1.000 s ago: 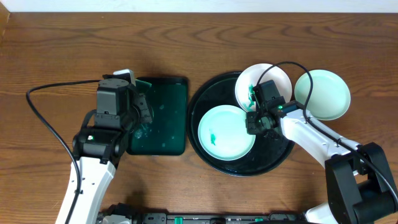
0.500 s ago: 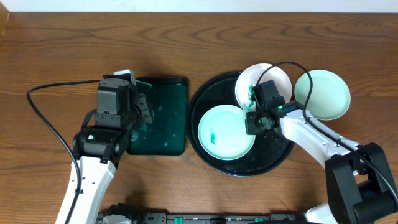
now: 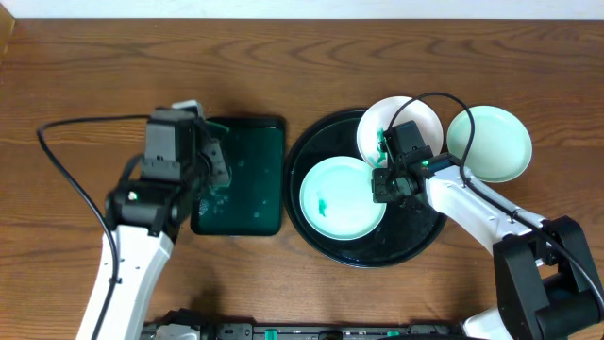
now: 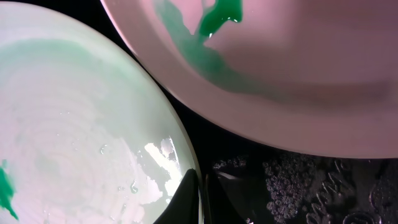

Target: Clean dirty plates on tray and stack at the side

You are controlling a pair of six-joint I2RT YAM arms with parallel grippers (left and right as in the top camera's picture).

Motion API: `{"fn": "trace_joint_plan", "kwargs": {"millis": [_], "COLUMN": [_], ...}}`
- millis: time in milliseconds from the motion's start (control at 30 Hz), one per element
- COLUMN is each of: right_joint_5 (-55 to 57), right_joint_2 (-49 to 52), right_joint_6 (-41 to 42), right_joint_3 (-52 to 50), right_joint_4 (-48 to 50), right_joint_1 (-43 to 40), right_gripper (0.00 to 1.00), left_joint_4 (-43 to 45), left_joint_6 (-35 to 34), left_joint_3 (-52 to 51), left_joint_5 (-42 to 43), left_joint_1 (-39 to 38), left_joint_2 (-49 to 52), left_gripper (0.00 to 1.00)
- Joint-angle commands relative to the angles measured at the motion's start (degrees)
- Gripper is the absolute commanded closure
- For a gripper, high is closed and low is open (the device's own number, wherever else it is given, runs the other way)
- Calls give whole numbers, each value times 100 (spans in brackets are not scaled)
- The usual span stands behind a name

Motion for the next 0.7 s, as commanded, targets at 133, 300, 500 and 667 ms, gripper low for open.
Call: {"fn": "trace_joint_plan", "kwargs": {"millis": [133,300,500,667], "right_joint_5": [79,79,81,81], "right_joint_2": [7,7,7,7], "right_joint_6": [11,11,13,13], "right_joint_3": [4,4,4,4], "right_joint_4": [26,24,31,33], "right_joint_1": [-9,-9,-9,-9], "right_gripper": [99,99,99,99], "left_joint_4": [-1134,-1469,-1650,-1646], "left_joint_6": [11,9,11,11], "left_joint_3": [1720,1941,1941,1941], "left_joint_5": [-243,-197,-175,-175], "left_joint_1": [-4,-7,-7,-7], "left_joint_2": [879,1307,1554,1563], "left_gripper": [92,92,93,93]}}
